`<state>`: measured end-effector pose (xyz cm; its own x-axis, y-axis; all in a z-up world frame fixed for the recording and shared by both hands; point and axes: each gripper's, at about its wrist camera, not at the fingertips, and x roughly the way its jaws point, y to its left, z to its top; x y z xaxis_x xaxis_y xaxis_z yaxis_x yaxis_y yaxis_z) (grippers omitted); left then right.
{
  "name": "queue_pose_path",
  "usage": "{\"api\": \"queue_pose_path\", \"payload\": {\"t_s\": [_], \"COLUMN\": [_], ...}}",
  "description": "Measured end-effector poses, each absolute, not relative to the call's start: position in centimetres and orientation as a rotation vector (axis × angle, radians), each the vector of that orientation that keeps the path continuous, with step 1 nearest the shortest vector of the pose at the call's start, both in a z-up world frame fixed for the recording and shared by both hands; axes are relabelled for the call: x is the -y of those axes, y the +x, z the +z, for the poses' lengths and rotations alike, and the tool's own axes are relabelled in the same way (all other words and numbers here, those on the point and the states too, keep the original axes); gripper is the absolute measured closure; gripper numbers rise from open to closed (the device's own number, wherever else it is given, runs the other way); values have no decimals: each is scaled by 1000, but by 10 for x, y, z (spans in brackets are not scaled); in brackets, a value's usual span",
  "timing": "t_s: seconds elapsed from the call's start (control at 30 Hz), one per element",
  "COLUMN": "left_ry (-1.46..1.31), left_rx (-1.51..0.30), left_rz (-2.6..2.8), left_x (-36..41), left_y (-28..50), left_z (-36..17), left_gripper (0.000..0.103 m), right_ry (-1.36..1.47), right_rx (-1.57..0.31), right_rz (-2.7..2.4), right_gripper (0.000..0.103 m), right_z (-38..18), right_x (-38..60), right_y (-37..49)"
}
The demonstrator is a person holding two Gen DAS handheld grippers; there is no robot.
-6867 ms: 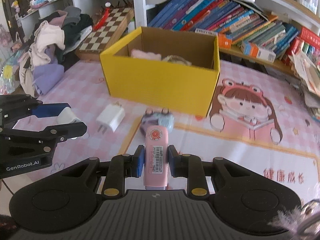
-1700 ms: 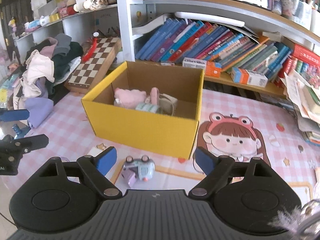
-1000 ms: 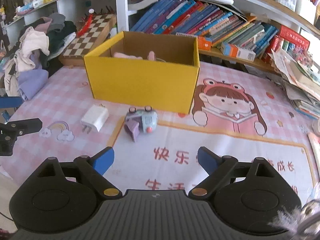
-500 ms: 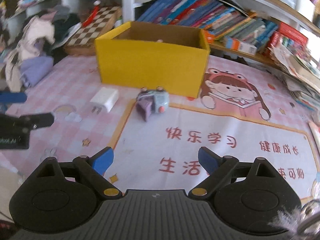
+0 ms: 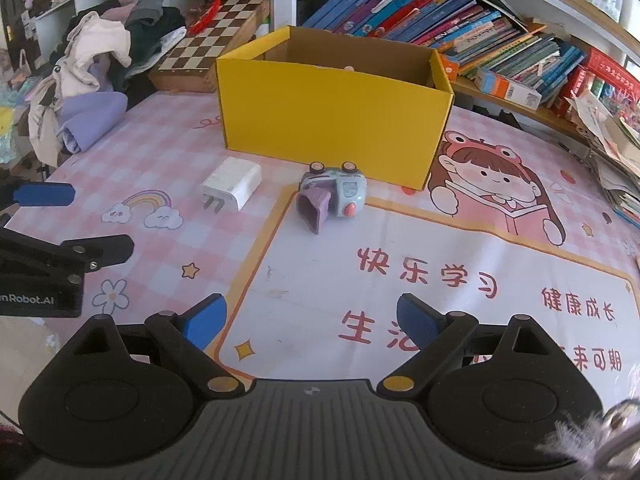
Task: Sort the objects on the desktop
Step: 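Move the left tool to the white charger while the right tool approaches the grey-blue toy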
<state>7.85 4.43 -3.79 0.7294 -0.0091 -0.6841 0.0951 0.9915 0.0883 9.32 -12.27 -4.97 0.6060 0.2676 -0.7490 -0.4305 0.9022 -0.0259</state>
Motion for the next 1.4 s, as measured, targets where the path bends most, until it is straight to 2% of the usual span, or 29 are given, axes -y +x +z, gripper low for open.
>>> {"api": "queue_pose_path", "payload": {"t_s": [0.5,0.8,0.87,1.07,1.4], "left_ry": [134,139,139,134,139], "left_rx": [-753,-758,-759,-771,-784], "left_rz": [-51,-31,-23,6,38], "left_x": [-33,-26,-26,-23,-16], "left_y": [95,109,112,124,138], "left_z": [-38,-39,-39,-41,-43], "left_gripper": [15,15,15,15,15], "right_ry": [-233,-243,-237,-245,-255], "right_rx": [-822,-798,-802,-810,-836], "right_rz": [436,444,447,480,549], "right_gripper": [11,14,18,22,22], "right_z": [-49,-46,-46,-48,-55], "right_x": [125,130,131,130,126], "right_y": [118,137,144,162,192]}}
